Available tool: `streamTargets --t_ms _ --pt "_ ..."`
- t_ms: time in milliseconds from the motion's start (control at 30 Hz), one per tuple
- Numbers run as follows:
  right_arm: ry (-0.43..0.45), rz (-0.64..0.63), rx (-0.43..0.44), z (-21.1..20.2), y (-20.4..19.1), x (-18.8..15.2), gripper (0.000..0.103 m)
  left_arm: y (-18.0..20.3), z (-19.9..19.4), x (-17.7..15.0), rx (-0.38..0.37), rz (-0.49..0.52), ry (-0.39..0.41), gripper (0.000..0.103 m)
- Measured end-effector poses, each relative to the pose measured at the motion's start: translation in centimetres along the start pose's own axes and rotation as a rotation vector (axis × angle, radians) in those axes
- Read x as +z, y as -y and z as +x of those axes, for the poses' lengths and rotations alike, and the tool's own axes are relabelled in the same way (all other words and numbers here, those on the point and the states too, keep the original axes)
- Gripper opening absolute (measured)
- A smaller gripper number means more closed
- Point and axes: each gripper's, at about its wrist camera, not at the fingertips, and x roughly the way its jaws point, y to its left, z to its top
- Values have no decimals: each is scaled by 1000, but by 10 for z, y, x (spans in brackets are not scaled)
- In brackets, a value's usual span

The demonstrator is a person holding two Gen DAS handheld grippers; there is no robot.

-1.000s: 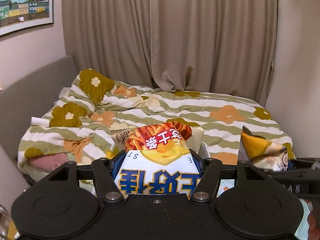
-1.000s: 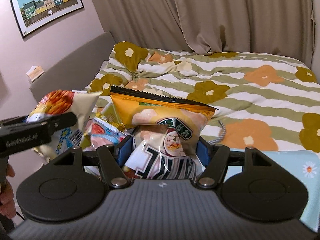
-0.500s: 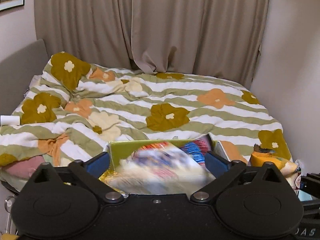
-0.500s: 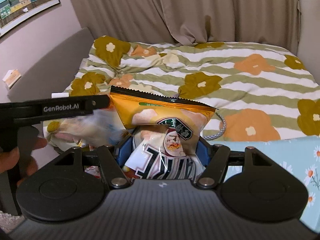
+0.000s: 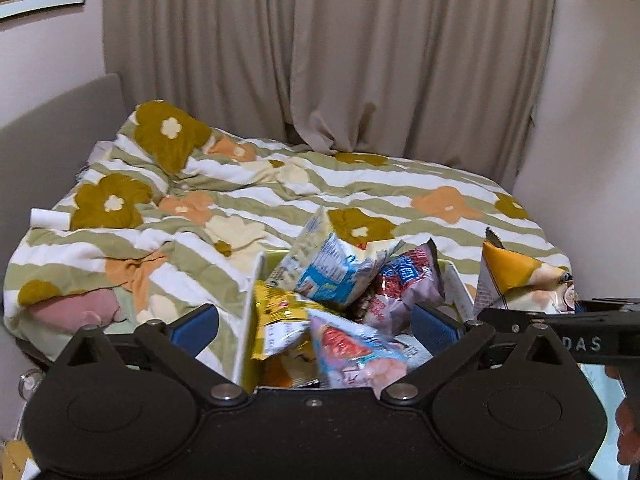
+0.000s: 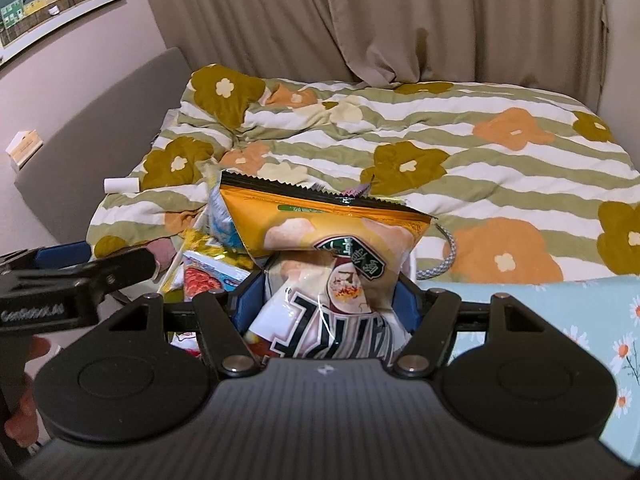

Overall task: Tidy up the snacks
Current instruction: 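Carry both bags to the yellow box and release them inside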

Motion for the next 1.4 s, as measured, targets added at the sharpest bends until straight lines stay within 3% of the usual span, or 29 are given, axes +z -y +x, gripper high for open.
streamTargets --t_ms 167,267,667,1100,1400 --pt "-27 -42 20 17 -14 8 86 -7 -6 -5 28 -20 4 103" --pt "-37 -20 32 29 -16 6 103 -12 -5 -9 43 -19 2 103" --pt "16 17 -26 18 -10 -20 103 -13 1 -33 12 2 -30 103" --pt "154 -18 -57 -93 1 -38 103 41 -86 -45 36 63 84 103" --pt "113 23 -178 -165 35 -93 103 95 -134 -80 9 137 116 103"
